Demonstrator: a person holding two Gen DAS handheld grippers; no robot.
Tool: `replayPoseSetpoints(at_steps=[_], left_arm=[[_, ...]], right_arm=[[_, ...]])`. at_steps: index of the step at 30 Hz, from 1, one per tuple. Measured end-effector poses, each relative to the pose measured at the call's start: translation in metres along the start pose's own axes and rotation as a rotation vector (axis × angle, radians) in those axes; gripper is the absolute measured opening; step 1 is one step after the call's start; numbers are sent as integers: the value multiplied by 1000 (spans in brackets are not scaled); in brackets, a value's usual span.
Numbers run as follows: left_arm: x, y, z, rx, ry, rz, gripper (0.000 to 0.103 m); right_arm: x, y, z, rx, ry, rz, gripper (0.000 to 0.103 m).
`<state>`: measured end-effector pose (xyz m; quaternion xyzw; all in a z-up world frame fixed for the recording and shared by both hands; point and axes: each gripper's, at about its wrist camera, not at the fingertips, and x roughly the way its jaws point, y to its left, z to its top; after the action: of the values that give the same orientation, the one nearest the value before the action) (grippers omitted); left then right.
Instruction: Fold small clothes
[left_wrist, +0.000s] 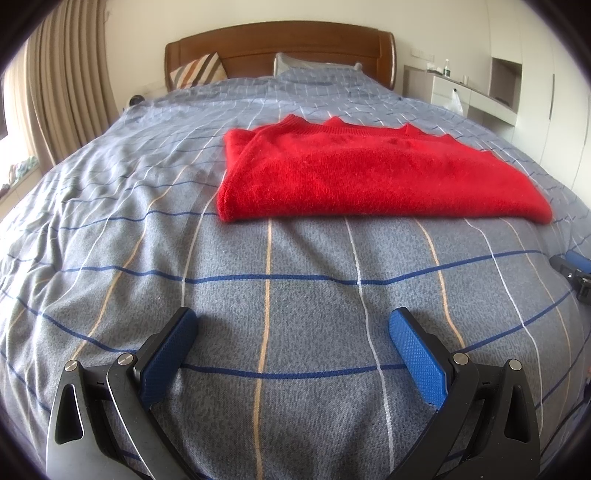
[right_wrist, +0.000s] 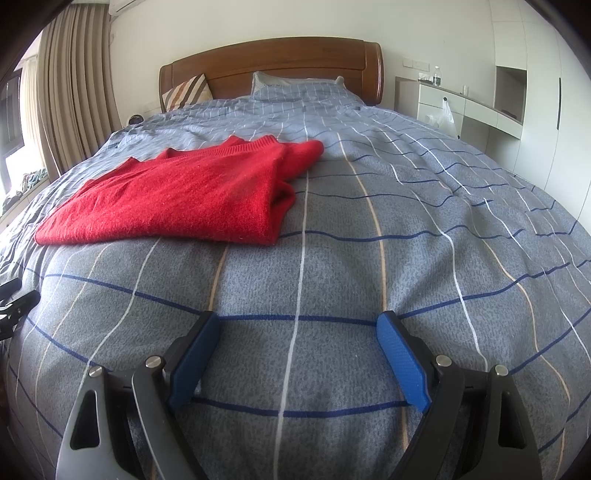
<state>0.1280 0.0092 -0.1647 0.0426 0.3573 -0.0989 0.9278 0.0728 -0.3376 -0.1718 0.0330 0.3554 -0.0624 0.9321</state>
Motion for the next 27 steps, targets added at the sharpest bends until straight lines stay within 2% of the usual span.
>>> replayPoseSetpoints(at_steps=[27], left_arm=[[3,1,6,17,46,-4,103]], right_arm=[[0,2,-1,22,-15,-19,87]])
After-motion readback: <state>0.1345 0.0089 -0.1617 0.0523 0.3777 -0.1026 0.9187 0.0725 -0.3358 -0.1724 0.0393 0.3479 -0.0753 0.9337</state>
